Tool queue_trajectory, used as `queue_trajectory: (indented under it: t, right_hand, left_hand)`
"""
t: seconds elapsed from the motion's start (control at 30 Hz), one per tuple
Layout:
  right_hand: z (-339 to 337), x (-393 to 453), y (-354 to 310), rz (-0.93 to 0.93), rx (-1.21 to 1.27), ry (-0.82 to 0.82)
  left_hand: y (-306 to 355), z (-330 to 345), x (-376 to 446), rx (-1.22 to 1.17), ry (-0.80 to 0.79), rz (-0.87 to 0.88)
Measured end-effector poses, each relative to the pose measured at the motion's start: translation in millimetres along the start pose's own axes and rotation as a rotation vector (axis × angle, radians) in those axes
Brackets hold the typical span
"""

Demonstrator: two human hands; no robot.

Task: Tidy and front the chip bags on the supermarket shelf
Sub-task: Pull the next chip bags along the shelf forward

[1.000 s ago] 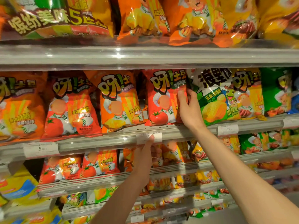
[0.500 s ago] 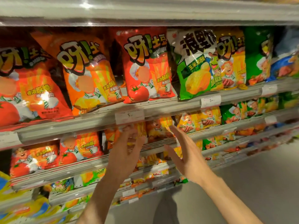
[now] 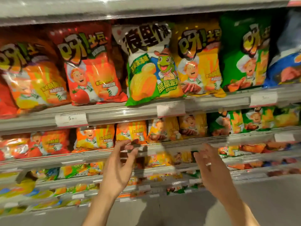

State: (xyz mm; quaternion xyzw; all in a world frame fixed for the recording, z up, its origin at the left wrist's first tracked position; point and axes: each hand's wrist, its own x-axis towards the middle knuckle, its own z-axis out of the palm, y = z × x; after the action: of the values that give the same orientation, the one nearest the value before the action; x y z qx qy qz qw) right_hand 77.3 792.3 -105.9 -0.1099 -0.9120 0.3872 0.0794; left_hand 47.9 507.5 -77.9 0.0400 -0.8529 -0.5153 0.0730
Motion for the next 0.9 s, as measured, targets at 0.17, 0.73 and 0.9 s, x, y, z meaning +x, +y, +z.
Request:
queue_trajectory:
  t: [0.17, 0.73, 0.9]
  right_hand:
    - [-50, 38, 31, -0.083, 0.035, -0.011]
    - [-104, 105, -23, -0.497, -0.273, 0.348]
    - [-107, 119, -50, -0.640, -0.230, 0.351]
  left_hand:
    - [48, 54, -5, 0.031, -0.009, 0.014]
    - [116, 96, 56, -0.752, -0.075, -0.389]
    - [112, 99, 60, -0.820, -0.088, -0.372]
